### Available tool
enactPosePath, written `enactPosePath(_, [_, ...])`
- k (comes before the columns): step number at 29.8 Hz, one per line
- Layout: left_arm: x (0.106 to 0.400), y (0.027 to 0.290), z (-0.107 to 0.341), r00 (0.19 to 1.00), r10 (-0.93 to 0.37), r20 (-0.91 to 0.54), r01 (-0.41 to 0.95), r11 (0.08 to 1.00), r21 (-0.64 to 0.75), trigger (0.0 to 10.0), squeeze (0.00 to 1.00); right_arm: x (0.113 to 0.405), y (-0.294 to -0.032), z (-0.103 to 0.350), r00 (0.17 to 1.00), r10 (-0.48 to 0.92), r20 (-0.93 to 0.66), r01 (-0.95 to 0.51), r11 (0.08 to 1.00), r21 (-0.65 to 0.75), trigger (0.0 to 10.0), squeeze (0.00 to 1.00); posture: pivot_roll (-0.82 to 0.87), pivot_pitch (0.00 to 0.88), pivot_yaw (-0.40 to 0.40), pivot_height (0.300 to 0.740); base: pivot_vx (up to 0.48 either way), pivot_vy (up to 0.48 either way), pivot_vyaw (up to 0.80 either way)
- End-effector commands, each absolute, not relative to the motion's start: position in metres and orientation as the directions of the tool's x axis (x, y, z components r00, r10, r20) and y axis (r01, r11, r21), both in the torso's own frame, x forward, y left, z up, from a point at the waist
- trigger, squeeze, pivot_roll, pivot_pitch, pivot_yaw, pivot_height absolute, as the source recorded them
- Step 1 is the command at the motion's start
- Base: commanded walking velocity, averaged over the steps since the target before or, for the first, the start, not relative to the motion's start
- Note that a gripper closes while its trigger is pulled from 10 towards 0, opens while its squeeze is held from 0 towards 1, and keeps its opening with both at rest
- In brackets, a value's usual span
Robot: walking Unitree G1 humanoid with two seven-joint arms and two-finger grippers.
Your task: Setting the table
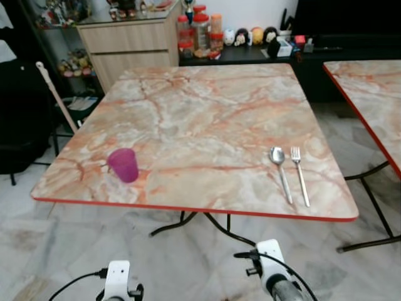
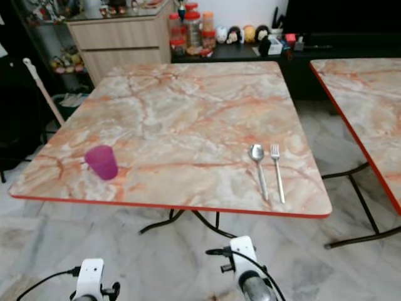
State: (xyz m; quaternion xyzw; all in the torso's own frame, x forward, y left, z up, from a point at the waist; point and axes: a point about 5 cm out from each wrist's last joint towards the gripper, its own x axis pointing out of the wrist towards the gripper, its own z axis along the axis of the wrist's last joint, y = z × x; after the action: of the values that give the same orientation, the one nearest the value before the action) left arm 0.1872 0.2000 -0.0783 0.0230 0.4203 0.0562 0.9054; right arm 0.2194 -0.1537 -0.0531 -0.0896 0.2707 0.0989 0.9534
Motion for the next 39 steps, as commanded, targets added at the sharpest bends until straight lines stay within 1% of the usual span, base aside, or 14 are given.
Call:
enactPosePath(1, [0.188,0.206,-0.077,0.641,0.136,-0.755,-0.092,0.991,0.1,10.0,0.0,0.226,-0.152,-0.043,0.872,0.185,-0.454,-0.282,0.947,-0.154,10.0,0.0,-0.01,0.0,0.082,0.736,0.0,0.0,0.0])
enactPosePath(10, [0.188,0.204,-0.077,0.64,0.132,-0.757,-0.087,0.991,0.099,10.0,0.0,0.229,-0.153,-0.026,0.917,0.251,-0.309,-0.322,0.924,-0.204,10.0,0.0,-0.02,0.0,0.076,0.736,0.0,0.0,0.0])
enactPosePath(11, [0.187,0.204,-0.078,0.64,0.131,-0.757,-0.087,0.991,0.098,10.0,0.0,0.229,-0.154,-0.023,0.925,0.253,-0.284,-0.318,0.924,-0.212,10.0,0.09,-0.02,0.0,0.075,0.736,0.0,0.0,0.0])
enactPosePath(12, [0.187,0.203,-0.078,0.64,0.13,-0.757,-0.087,0.992,0.097,10.0,0.0,0.23,-0.156,-0.019,0.933,0.254,-0.256,-0.312,0.925,-0.218,10.0,0.29,-0.02,0.0,0.075,0.736,0.0,0.0,0.0])
enactPosePath(13, [0.187,0.203,-0.078,0.64,0.13,-0.757,-0.087,0.992,0.097,10.0,0.0,0.23,-0.156,-0.019,0.933,0.254,-0.256,-0.312,0.925,-0.218,10.0,0.29,-0.02,0.0,0.075,0.736,0.0,0.0,0.0])
enactPosePath(14, [0.186,0.203,-0.078,0.638,0.13,-0.759,-0.086,0.992,0.097,10.0,0.0,0.23,-0.158,-0.014,0.94,0.259,-0.224,-0.308,0.925,-0.223,10.0,0.52,-0.02,0.0,0.075,0.736,0.0,0.0,0.0])
enactPosePath(16, [0.185,0.204,-0.079,0.637,0.13,-0.76,-0.086,0.992,0.097,10.0,0.0,0.23,-0.159,-0.01,0.943,0.264,-0.202,-0.307,0.925,-0.225,10.0,0.55,-0.03,0.003,0.074,0.736,0.0,0.0,0.0])
enactPosePath(17, [0.184,0.204,-0.079,0.635,0.129,-0.762,-0.084,0.992,0.098,10.0,0.0,0.23,-0.161,-0.006,0.946,0.27,-0.179,-0.307,0.923,-0.23,10.0,1.0,-0.03,0.004,0.074,0.736,0.0,0.0,0.0])
enactPosePath(20, [0.184,0.203,-0.079,0.633,0.129,-0.763,-0.084,0.992,0.098,10.0,0.0,0.23,-0.162,-0.001,0.947,0.281,-0.155,-0.313,0.919,-0.241,10.0,1.0,-0.03,0.005,0.072,0.736,0.0,0.0,0.0])
enactPosePath(24, [0.184,0.201,-0.08,0.631,0.124,-0.766,-0.079,0.992,0.095,10.0,0.0,0.232,-0.159,0.009,0.932,0.339,-0.129,-0.362,0.879,-0.311,10.0,1.0,-0.04,0.003,0.07,0.736,0.0,0.0,0.0])
enactPosePath(28, [0.185,0.2,-0.08,0.632,0.121,-0.765,-0.077,0.993,0.094,10.0,0.0,0.236,-0.158,0.011,0.933,0.337,-0.124,-0.359,0.875,-0.326,10.0,1.0,-0.03,0.0,0.068,0.736,0.0,0.0,0.0])
enactPosePath(29, [0.185,0.2,-0.08,0.632,0.123,-0.765,-0.079,0.992,0.094,10.0,0.0,0.24,-0.16,0.015,0.939,0.324,-0.115,-0.344,0.876,-0.339,10.0,0.0,-0.03,0.0,0.067,0.736,0.0,0.0,0.0])
enactPosePath(36, [0.185,0.201,-0.079,0.632,0.127,-0.765,-0.085,0.992,0.094,10.0,0.0,0.247,-0.16,0.024,0.946,0.312,-0.086,-0.322,0.884,-0.34,10.0,0.0,-0.03,0.0,0.066,0.736,0.0,0.0,0.0])
enactPosePath(39, [0.185,0.2,-0.08,0.631,0.124,-0.766,-0.08,0.992,0.094,10.0,0.0,0.273,-0.159,0.044,0.976,0.217,-0.002,-0.207,0.927,-0.314,10.0,0.0,-0.03,0.0,0.068,0.736,0.0,0.0,0.0])
